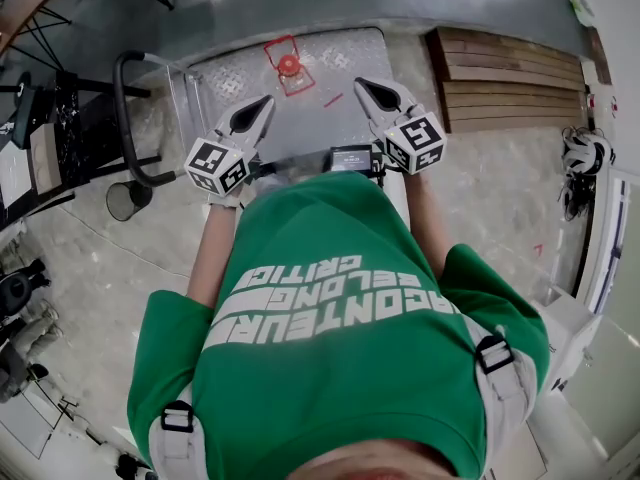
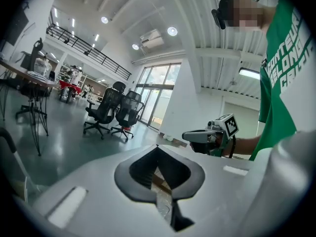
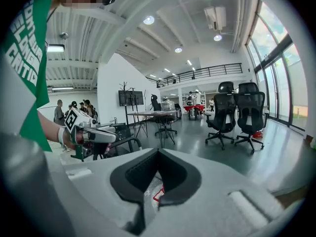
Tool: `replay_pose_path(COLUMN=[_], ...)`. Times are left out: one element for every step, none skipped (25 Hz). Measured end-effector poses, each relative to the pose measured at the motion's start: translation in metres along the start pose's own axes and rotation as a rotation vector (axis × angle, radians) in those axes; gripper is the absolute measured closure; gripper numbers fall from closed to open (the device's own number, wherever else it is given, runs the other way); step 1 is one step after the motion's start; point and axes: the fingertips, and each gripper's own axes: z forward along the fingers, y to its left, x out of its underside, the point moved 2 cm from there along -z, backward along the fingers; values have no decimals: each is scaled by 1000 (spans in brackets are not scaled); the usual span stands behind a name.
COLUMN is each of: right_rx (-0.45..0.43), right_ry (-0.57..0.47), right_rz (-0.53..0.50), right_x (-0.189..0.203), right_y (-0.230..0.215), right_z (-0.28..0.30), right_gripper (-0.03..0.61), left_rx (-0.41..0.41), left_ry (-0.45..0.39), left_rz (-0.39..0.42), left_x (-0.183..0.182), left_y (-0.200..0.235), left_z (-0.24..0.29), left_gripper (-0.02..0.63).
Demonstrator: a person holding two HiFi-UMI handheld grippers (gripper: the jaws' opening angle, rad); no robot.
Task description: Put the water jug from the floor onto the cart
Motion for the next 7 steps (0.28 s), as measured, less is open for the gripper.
replay_pose_path(right_rx=[-7,-13,-17,-20,-22,-23,-24], right_ry=[3,6,9,10,10,11,11], right_rz=[-4,-9,-13,-16,-18,-20,-21], right_x=[0,0,0,0,0,0,1], right_y=[0,0,-1,-2,-3,-4,-6], right_z=[0,0,0,1,1,1,1], right_gripper=[586,586,586,584,585,586,586], left_rx=[-3,-7,-10,-13,-15,-16,-17], left_ry=[-2,-5,-7,-8,-9,-9,-9], left_rz=[-4,-8,-12,-13,-14,-13,-13], left_x=[0,0,-1,-1,-1,-1,0], left_y=[-1,-1,0,0,0,0,-1], left_z=[0,1,1,2,3,4,6], left_gripper=[604,604,604,604,604,604,604])
